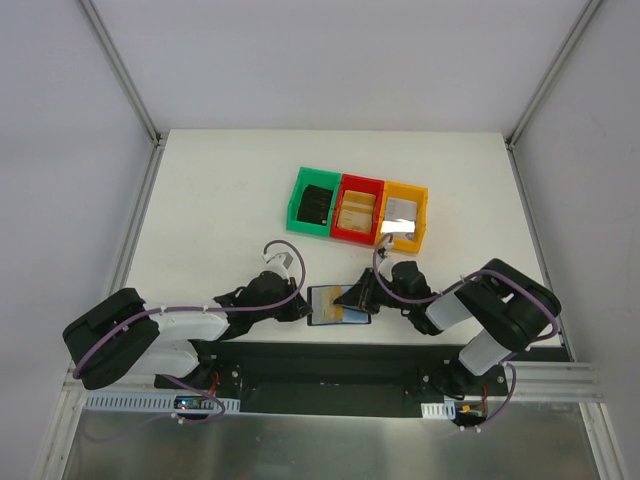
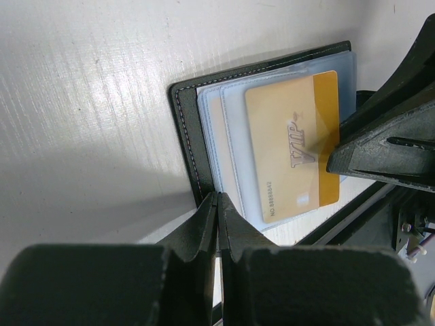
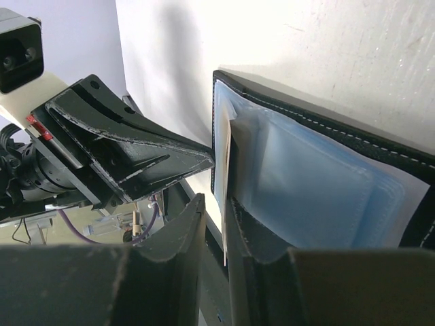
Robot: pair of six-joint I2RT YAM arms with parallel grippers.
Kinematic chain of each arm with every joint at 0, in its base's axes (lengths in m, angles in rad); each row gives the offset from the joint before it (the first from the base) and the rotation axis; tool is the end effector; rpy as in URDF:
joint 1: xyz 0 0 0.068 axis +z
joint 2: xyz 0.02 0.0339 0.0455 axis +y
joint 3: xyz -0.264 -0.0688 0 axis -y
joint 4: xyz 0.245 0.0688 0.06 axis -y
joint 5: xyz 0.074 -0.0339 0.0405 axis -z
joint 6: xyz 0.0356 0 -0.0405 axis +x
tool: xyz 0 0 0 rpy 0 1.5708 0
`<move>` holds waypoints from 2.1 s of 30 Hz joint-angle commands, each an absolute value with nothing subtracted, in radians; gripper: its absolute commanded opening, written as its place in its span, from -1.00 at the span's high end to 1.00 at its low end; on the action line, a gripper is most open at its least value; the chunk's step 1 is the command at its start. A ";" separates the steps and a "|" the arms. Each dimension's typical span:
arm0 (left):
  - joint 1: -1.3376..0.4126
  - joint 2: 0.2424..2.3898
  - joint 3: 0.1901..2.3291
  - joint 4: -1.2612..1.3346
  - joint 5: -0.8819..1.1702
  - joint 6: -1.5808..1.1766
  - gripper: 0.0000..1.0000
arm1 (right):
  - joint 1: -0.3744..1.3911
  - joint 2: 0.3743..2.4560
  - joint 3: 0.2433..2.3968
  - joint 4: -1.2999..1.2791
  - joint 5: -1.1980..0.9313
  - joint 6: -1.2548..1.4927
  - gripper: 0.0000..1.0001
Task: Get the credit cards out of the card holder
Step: Remove the credit card from the card holder.
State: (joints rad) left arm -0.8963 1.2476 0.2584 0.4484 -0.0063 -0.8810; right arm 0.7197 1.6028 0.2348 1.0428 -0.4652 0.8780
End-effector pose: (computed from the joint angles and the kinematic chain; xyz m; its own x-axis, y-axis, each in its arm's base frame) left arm 0.1343 -0.1677 0.1357 -0.8045 -0.2291 -0.5481 0.2469 0.7103 -0.6592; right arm 0.1676 0.1681 0.1157 -0.8527 0.1670 -0.4949 -0.3956 0.4123 0.8207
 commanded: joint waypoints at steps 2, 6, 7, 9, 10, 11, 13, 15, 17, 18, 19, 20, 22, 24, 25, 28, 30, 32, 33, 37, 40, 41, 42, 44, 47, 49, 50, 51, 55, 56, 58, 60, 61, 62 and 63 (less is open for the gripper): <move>-0.896 1.239 0.227 0.373 -0.058 -0.873 1.00 | 0.713 1.572 0.236 1.080 -0.486 0.862 0.64; -0.896 1.238 0.225 0.374 -0.061 -0.879 1.00 | 0.715 1.572 0.238 1.077 -0.486 0.861 0.70; -0.897 1.236 0.224 0.373 -0.060 -0.877 1.00 | 0.713 1.572 0.238 1.075 -0.485 0.861 0.70; -0.896 1.236 0.224 0.374 -0.060 -0.879 1.00 | 0.713 1.572 0.239 1.072 -0.485 0.858 0.74; -0.897 1.235 0.224 0.373 -0.060 -0.879 1.00 | 0.713 1.571 0.239 1.069 -0.486 0.857 0.77; -0.897 1.235 0.224 0.373 -0.060 -0.879 1.00 | 0.715 1.572 0.241 1.068 -0.486 0.856 0.79; -0.897 1.233 0.224 0.373 -0.060 -0.879 1.00 | 0.713 1.569 0.239 1.066 -0.486 0.856 0.87; -0.897 1.232 0.222 0.373 -0.061 -0.879 1.00 | 0.715 1.568 0.239 1.062 -0.485 0.854 0.94; -0.897 1.229 0.222 0.373 -0.060 -0.879 1.00 | 0.713 1.563 0.238 1.057 -0.485 0.851 0.98; -0.897 1.229 0.222 0.373 -0.060 -0.879 1.00 | 0.713 1.562 0.239 1.051 -0.483 0.850 0.99; -0.896 1.226 0.222 0.373 -0.060 -0.880 1.00 | 0.713 1.559 0.239 1.046 -0.483 0.850 0.99; -0.896 1.224 0.221 0.373 -0.063 -0.881 1.00 | 0.715 1.555 0.238 1.043 -0.483 0.850 0.99; -0.897 1.221 0.218 0.371 -0.064 -0.885 1.00 | 0.713 1.551 0.238 1.039 -0.482 0.847 0.99; -0.896 1.215 0.215 0.371 -0.066 -0.885 1.00 | 0.710 1.546 0.236 1.037 -0.482 0.847 0.99; -0.896 1.212 0.213 0.373 -0.069 -0.887 1.00 | 0.707 1.542 0.235 1.034 -0.482 0.847 0.99; -0.897 1.207 0.210 0.370 -0.069 -0.888 1.00 | 0.701 1.525 0.233 1.023 -0.485 0.842 0.99; -0.896 1.207 0.210 0.370 -0.069 -0.890 1.00 | 0.700 1.514 0.235 1.009 -0.485 0.836 0.99; -0.896 1.207 0.209 0.370 -0.069 -0.891 1.00 | 0.699 1.502 0.235 0.999 -0.485 0.830 0.99; -0.897 1.207 0.209 0.370 -0.069 -0.890 1.00 | 0.698 1.496 0.236 0.991 -0.486 0.830 0.99; -0.897 1.197 0.209 0.370 -0.069 -0.891 1.00 | 0.692 1.454 0.241 0.927 -0.485 0.805 0.99; -0.897 1.195 0.212 0.370 -0.064 -0.887 1.00 | 0.693 1.398 0.255 0.812 -0.476 0.756 0.99; -0.896 1.193 0.212 0.370 -0.064 -0.888 1.00 | 0.693 1.372 0.258 0.775 -0.468 0.741 0.99; -0.896 1.190 0.212 0.370 -0.066 -0.887 1.00 | 0.692 1.339 0.262 0.729 -0.462 0.714 0.99; -0.897 1.186 0.212 0.370 -0.067 -0.887 1.00 | 0.689 1.290 0.273 0.654 -0.453 0.680 0.99; -0.896 1.178 0.212 0.368 -0.067 -0.884 1.00 | 0.689 1.223 0.287 0.550 -0.436 0.637 0.99; -0.896 1.174 0.216 0.364 -0.067 -0.881 1.00 | 0.684 1.184 0.302 0.485 -0.427 0.612 0.99; -0.897 1.170 0.218 0.362 -0.067 -0.879 1.00 | 0.684 1.164 0.308 0.450 -0.422 0.598 0.99; -0.896 1.166 0.222 0.359 -0.064 -0.871 1.00 | 0.683 1.148 0.316 0.419 -0.416 0.577 0.99; -0.896 1.157 0.250 0.328 -0.069 -0.847 0.89 | 0.677 1.077 0.336 0.301 -0.388 0.523 0.99; -0.896 1.155 0.256 0.324 -0.066 -0.842 0.75 | 0.676 1.063 0.347 0.270 -0.379 0.506 0.99; -0.896 1.138 0.262 0.324 -0.063 -0.836 0.27 | 0.675 1.026 0.383 0.174 -0.358 0.456 0.99; -0.896 1.109 0.270 0.322 -0.055 -0.838 -0.13 | 0.673 0.980 0.429 0.077 -0.327 0.401 0.99; -0.897 1.089 0.281 0.322 -0.049 -0.828 -0.25 | 0.672 0.964 0.461 0.027 -0.305 0.356 0.99; -0.897 1.072 0.296 0.316 -0.045 -0.816 -0.35 | 0.673 0.944 0.497 -0.038 -0.287 0.326 0.99; -0.897 1.059 0.317 0.299 -0.044 -0.802 -0.43 | 0.672 0.924 0.529 -0.091 -0.269 0.287 0.99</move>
State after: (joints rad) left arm -0.8970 1.1145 0.2584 0.3679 -0.0353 -0.8589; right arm 0.6777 1.0069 0.3866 0.1452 -0.3561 0.4587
